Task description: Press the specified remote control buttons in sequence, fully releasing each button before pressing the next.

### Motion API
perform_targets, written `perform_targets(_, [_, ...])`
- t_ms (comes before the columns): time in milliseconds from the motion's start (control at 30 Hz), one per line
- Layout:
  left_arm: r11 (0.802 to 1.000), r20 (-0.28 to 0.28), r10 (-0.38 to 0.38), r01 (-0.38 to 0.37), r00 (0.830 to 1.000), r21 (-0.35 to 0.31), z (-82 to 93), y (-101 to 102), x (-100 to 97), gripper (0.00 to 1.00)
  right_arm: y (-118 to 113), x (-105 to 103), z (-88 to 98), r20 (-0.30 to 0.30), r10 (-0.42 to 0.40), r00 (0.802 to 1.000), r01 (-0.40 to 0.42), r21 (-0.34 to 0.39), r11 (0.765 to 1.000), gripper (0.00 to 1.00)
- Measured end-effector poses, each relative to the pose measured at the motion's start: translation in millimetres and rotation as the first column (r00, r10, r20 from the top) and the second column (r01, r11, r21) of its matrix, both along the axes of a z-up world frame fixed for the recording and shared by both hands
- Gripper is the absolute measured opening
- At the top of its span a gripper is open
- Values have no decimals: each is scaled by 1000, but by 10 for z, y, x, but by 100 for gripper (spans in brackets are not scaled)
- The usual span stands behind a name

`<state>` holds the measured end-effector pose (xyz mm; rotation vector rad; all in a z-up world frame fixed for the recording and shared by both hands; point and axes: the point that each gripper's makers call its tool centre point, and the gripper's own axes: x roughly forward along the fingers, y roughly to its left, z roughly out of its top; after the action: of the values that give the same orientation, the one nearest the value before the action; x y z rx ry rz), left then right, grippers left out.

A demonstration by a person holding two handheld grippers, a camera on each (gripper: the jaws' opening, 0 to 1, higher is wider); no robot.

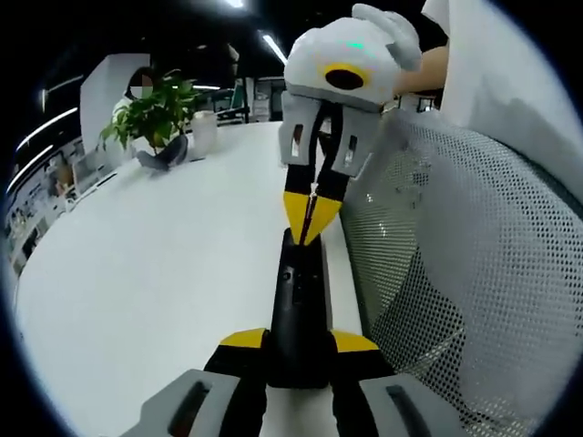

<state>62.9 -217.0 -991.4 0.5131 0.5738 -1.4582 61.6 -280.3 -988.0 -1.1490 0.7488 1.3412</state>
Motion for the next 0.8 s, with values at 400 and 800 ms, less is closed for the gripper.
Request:
perform_targets(400, [1000,5,-9,9,1000,5,-5,-2,9,24,-17,34,66,-192,-197,961,231,173,958,5])
perform_targets(800, [1000,0,-7,7,1000,-2,-1,-6,7,24,31,-2,23,-136,-76,988,94,127,987,4])
